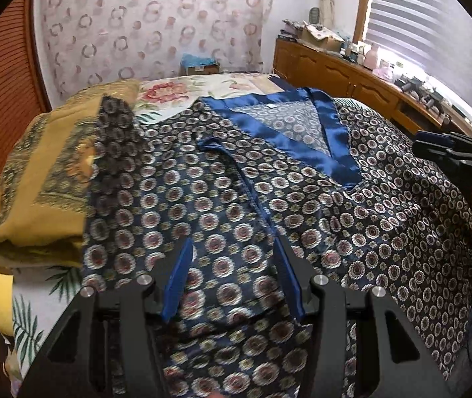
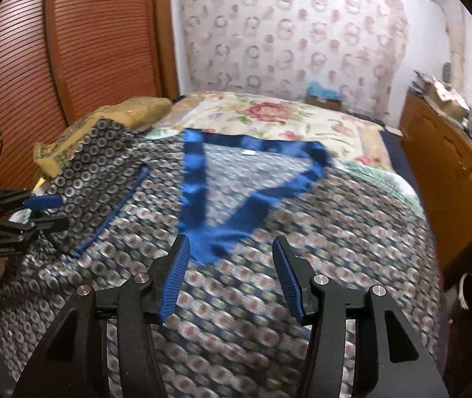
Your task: Fold small clothes
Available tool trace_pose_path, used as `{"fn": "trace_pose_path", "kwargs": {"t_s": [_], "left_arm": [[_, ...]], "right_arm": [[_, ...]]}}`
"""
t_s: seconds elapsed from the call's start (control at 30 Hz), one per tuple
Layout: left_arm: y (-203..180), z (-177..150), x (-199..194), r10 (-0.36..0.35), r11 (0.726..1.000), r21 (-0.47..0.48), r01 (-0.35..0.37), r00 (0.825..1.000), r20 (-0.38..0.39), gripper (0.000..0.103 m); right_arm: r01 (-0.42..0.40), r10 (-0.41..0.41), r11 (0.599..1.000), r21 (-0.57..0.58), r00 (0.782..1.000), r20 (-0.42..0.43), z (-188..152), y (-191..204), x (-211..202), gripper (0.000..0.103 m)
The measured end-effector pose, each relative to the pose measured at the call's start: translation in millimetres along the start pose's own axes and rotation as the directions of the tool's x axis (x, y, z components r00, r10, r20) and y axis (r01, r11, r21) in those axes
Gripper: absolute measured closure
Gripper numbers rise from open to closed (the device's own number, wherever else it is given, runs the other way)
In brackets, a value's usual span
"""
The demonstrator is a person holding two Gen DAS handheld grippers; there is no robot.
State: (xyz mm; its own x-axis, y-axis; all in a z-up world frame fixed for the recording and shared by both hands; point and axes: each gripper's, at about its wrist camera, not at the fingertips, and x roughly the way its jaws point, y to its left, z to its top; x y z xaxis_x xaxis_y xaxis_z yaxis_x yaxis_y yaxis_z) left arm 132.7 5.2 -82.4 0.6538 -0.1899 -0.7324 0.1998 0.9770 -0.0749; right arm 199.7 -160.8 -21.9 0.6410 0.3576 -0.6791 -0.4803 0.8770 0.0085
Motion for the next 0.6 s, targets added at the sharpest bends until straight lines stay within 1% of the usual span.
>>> {"fn": "trace_pose_path", "kwargs": {"t_s": [0.17, 0.3, 0.33, 0.47, 0.6], "left_arm": [[-14, 6, 8, -0.016, 0.999, 0.029, 0.017, 1.0, -0.017, 0.053], [-24, 10, 15, -0.022, 0.998, 0.05, 0.024, 0.999, -0.034, 0.053], [-26, 11, 18, -0.025, 0.998, 0.054, 0.027, 0.999, -0.041, 0.053], [-31, 13, 25, -0.034, 0.997, 0.06, 0.038, 0.998, -0.058, 0.053], [-33, 11, 30, -0.036, 0.997, 0.062, 0.04, 0.997, -0.068, 0.053]], "right_arm": [[0.064, -0.064, 0.998, 0.028, 0.998, -0.003, -20, -32, -16, 0.049], [0.108, -0.107, 0.991, 0.074, 0.994, -0.011, -40, -63, -28, 0.035], [0.117, -0.117, 0.989, 0.085, 0.993, -0.013, -44, -70, -31, 0.034], [0.17, -0.167, 0.979, 0.116, 0.985, -0.038, -61, -98, -40, 0.033], [0.23, -0.222, 0.963, 0.138, 0.972, -0.072, -75, -124, -45, 0.033]]}}
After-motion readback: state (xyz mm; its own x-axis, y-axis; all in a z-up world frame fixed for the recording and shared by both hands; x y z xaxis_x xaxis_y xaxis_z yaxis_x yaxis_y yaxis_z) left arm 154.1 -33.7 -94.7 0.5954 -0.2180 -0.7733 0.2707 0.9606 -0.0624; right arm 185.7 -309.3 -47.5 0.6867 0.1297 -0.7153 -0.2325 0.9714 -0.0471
